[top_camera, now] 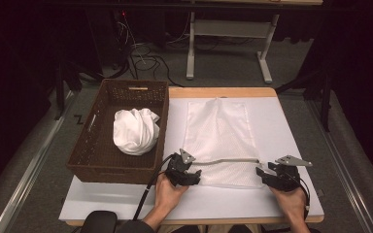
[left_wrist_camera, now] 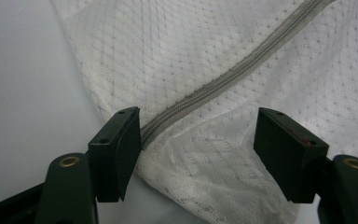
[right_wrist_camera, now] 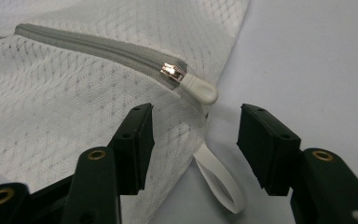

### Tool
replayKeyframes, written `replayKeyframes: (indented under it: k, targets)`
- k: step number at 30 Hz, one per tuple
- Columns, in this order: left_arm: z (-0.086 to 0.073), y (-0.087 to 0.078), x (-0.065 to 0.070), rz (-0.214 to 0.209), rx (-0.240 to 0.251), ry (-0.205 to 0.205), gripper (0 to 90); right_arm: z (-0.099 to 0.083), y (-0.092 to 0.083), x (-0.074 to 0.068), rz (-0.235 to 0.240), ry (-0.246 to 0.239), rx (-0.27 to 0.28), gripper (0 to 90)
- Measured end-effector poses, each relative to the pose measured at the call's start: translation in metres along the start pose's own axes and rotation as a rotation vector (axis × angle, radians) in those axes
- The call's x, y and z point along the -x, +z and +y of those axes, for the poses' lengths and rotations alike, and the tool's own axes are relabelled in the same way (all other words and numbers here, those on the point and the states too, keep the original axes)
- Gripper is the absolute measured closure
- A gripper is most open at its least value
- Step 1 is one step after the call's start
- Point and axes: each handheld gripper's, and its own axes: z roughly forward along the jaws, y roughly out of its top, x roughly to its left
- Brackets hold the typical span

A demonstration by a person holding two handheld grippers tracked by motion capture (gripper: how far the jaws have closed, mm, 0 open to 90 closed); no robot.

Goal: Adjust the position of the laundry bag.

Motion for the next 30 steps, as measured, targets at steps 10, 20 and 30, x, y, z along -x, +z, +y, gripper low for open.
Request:
replayKeyframes:
  k: [10, 20, 30]
  targets:
    - [0.0003, 0.0018, -0.0010, 0.023, -0.003, 0.022, 51.3, 0.0001, 0.0059, -0.0006, 0.017, -0.014, -0.042, 63.8]
    - [0.0030, 0.0006, -0.0009, 0.045, -0.020, 0.076, 81.5, 0.0012, 0.0048, -0.0059, 0.002, -0.078, -0.063, 84.7]
    - [0.0026, -0.0027, 0.0005, 0.051, -0.034, 0.103, 88.3, 0.0014, 0.0025, -0.0070, 0.010, -0.094, -0.072, 88.4]
